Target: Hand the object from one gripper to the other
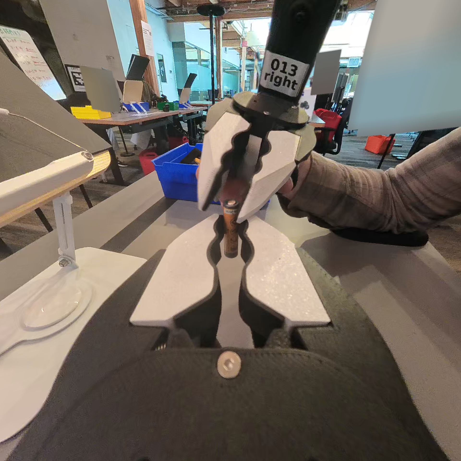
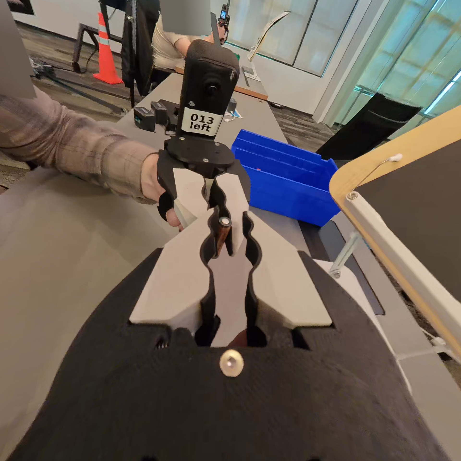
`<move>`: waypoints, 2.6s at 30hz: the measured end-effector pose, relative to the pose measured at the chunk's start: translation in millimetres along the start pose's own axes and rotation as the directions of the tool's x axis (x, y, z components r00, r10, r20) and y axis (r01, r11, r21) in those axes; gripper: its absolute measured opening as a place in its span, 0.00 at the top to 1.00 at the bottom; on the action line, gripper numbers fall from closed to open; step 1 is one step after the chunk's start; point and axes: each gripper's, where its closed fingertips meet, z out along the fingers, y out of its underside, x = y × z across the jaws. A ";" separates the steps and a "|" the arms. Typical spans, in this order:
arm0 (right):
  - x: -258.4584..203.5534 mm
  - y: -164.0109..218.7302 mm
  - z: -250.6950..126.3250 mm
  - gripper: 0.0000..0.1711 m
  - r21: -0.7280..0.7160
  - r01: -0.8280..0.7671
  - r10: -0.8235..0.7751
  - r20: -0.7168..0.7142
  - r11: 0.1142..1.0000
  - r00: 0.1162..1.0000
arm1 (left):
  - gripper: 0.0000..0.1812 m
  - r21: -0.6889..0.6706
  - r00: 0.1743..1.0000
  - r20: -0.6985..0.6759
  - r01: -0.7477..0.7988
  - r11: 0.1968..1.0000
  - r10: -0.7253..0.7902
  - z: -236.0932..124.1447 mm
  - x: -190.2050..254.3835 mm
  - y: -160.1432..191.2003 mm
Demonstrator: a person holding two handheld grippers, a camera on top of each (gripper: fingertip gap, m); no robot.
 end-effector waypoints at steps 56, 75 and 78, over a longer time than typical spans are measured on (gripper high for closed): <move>33.8 -1.5 -19.3 0.81 0.099 -0.244 0.250 -0.053 0.965 0.967 | 0.94 -0.399 0.459 0.377 -0.703 0.588 0.805 -22.7 -38.2 -26.4; -90.7 38.4 34.3 0.63 -0.263 0.834 -0.803 0.244 0.485 0.544 | 0.94 -0.346 0.814 -0.563 -0.073 0.935 -0.144 -64.3 67.8 41.6; -98.0 44.2 42.0 0.65 -0.257 0.841 -0.804 0.260 0.476 0.535 | 0.94 -0.357 0.780 -0.604 -0.082 0.931 -0.163 -64.7 77.6 46.9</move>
